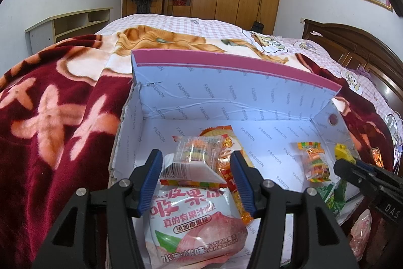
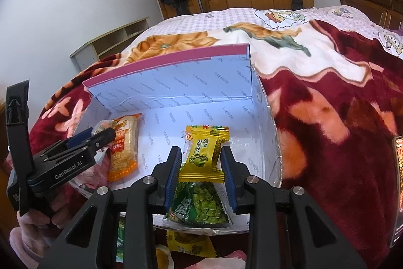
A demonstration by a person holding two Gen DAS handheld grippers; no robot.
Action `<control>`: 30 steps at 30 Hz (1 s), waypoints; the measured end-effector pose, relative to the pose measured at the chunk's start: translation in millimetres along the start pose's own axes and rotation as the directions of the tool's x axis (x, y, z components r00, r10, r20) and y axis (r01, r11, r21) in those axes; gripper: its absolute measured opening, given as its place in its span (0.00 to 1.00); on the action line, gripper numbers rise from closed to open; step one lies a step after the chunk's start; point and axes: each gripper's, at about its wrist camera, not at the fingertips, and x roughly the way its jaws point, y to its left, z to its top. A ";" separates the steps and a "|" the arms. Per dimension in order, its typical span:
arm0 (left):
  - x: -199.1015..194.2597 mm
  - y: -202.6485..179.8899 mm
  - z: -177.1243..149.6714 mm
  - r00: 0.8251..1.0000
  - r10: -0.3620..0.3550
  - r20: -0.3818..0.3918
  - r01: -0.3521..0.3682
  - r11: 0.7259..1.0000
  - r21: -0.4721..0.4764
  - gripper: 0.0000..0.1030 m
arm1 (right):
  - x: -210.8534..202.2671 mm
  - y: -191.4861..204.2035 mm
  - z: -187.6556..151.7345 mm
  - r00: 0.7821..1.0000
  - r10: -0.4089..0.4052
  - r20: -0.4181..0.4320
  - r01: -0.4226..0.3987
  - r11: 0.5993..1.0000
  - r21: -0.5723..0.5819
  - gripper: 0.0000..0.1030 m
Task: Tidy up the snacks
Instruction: 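Release the wafer pack with the left gripper while the right gripper drops the yellow candy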
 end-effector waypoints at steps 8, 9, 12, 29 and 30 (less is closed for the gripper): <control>-2.7 2.6 -1.1 1.000 -0.009 -0.002 0.009 1.000 -0.008 0.57 | -4.0 0.3 0.6 1.000 -0.003 0.012 0.003 1.000 -0.008 0.45; -4.1 3.0 -1.5 1.000 -0.010 -0.001 0.010 1.000 -0.008 0.57 | -5.2 0.6 0.7 1.000 -0.002 0.014 0.002 1.000 -0.008 0.45; -9.2 3.3 -1.8 1.000 -0.013 0.006 0.013 1.000 -0.006 0.57 | -9.4 -0.3 0.1 1.000 0.016 0.019 -0.016 1.000 0.000 0.45; -68.7 -0.6 -16.9 0.996 -0.045 0.075 0.045 0.999 0.005 0.57 | -35.9 12.0 -10.1 0.996 0.078 0.049 -0.077 0.997 -0.019 0.49; -72.4 0.5 -17.7 0.996 -0.048 0.081 0.048 0.999 -0.002 0.57 | -38.1 12.3 -11.1 0.995 0.082 0.052 -0.082 0.997 -0.016 0.49</control>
